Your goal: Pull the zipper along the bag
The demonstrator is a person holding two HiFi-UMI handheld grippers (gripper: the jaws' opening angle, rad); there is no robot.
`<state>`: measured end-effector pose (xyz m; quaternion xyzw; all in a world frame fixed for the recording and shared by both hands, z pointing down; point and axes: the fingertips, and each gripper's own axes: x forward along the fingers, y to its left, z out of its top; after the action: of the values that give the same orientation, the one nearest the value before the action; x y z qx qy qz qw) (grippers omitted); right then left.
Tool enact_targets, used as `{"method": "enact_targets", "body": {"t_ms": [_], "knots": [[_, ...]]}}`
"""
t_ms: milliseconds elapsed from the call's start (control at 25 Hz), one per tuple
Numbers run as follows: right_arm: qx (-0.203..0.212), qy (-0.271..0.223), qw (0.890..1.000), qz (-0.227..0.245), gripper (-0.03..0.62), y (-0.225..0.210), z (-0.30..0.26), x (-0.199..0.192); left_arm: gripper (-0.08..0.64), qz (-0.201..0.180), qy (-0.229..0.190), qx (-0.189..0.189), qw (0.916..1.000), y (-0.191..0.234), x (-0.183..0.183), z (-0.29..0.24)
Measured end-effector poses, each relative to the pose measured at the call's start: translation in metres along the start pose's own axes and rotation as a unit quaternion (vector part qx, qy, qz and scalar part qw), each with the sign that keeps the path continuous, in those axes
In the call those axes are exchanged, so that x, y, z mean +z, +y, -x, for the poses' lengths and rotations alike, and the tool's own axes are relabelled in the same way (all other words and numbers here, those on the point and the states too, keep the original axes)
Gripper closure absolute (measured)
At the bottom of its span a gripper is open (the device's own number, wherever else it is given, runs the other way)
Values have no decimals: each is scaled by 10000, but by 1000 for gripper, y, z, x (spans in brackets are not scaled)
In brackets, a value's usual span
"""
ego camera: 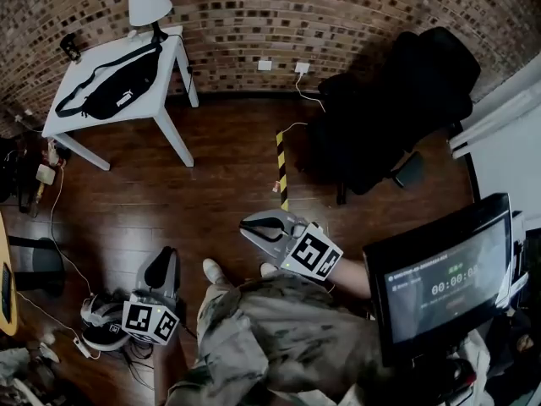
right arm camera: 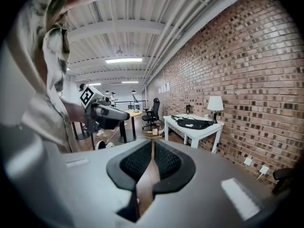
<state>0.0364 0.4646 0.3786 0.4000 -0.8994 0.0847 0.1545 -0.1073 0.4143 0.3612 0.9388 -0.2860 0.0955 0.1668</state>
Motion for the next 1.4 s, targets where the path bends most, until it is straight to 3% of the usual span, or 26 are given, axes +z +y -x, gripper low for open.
{"method": "enact_targets", "body": {"t_ms": [280, 720, 1080, 1400], "knots": [[81, -99, 9999, 77, 571, -3, 59, -24, 508, -56, 40, 23, 10000, -70, -22, -10], [-7, -329, 9991, 249, 577, -9, 96, -21, 509, -244, 46, -48, 9997, -112, -13, -25], [35, -192, 9994, 270, 583, -7, 93, -25, 509, -179, 86, -1, 9998, -108, -20, -22], [193, -51, 9993, 304, 583, -4, 55, -19, 509, -20, 92, 167, 9998, -69, -28, -7]]}}
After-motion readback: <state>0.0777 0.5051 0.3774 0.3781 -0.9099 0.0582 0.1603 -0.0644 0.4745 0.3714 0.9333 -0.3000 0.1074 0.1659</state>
